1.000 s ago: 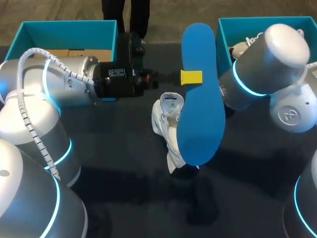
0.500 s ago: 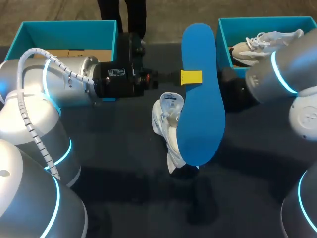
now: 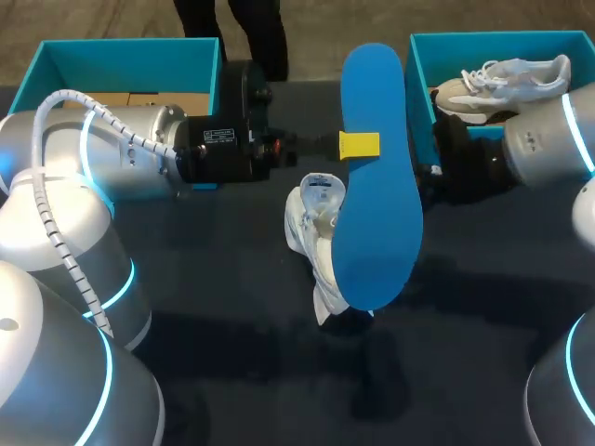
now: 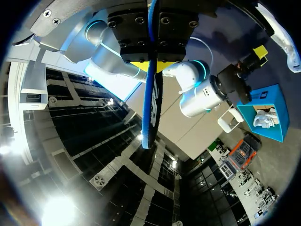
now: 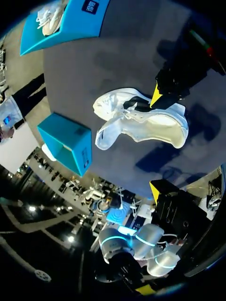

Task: Take the shoe out of the shoebox, open the shoe tongue, remove and reinsert the insole, then place the shoe into the shoebox

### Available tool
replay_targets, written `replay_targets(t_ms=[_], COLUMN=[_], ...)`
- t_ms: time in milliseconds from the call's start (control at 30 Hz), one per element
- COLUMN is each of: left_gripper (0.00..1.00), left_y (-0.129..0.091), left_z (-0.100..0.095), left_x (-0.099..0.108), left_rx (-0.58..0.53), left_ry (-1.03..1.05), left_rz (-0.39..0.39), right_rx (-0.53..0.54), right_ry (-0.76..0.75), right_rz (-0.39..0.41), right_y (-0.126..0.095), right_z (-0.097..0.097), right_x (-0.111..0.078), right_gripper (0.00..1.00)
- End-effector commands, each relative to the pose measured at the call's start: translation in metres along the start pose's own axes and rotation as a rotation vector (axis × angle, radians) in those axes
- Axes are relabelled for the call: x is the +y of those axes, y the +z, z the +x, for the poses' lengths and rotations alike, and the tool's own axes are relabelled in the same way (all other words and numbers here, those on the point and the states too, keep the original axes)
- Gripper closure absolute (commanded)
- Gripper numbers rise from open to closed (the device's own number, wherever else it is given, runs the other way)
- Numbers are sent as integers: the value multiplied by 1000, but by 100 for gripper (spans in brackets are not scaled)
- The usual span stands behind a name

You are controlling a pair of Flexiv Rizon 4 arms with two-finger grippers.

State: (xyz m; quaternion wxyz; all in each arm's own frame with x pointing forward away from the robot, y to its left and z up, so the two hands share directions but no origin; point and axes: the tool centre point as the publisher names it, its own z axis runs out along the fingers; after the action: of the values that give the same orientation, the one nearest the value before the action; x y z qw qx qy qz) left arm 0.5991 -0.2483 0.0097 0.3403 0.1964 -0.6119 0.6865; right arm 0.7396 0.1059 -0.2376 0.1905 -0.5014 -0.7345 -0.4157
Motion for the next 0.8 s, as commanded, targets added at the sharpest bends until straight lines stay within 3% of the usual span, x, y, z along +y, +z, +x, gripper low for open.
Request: replay_targets(t_ms=[33, 300, 467, 800], left_gripper=[100, 100, 100, 100], left_y=[2, 2, 2, 2], left_z=[-1, -1, -1, -1], left_x=[0, 0, 0, 0], left_rx=[1, 1, 1, 1], left_ry=[1, 1, 1, 1], left_rz=[4, 4, 4, 4], right_rx=[78, 199, 297, 354], right_ry=[42, 214, 226, 205], right_rz=[-34, -108, -177, -116], right_y=[-11, -31, -42, -56], right_z=[-1, 5, 3, 27], right_x=[-6, 0, 9, 31], right_gripper=[0, 0, 0, 0])
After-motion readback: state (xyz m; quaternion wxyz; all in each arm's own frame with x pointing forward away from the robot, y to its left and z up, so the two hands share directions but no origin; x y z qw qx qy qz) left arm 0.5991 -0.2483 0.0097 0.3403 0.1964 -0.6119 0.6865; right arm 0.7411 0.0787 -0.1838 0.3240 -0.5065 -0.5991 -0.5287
